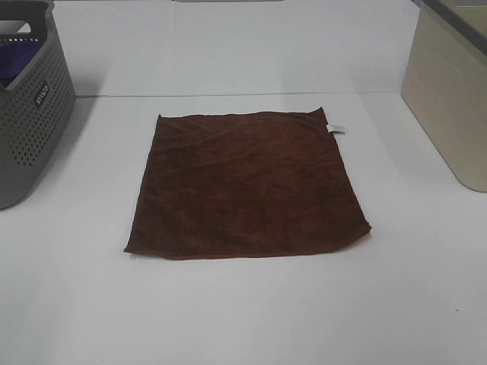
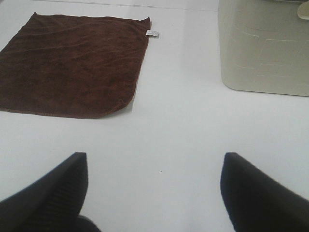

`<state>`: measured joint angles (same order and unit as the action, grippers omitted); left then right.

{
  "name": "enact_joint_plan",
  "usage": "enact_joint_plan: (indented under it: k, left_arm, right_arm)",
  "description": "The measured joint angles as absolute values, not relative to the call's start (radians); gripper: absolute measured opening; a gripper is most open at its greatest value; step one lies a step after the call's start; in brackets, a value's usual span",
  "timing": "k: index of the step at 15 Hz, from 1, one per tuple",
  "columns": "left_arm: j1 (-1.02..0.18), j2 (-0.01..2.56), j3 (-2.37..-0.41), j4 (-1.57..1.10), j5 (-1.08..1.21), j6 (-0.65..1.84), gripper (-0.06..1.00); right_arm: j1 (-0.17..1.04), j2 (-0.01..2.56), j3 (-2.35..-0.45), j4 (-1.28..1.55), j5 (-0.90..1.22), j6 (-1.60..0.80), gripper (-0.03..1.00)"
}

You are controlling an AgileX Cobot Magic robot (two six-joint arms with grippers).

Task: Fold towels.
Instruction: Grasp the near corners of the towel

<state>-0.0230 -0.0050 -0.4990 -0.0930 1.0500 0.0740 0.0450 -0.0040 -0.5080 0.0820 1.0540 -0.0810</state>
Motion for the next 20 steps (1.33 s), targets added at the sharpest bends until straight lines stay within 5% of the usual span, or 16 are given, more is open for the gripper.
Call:
enact_joint_plan:
  k: [20]
  left_arm:
    - [-0.023,-0.005,-0.499,-0.093,1.05,0.074,0.81]
  right_arm:
    - [0.045,-0.004,-0.508,0.082,1.054,-0.081,0.74]
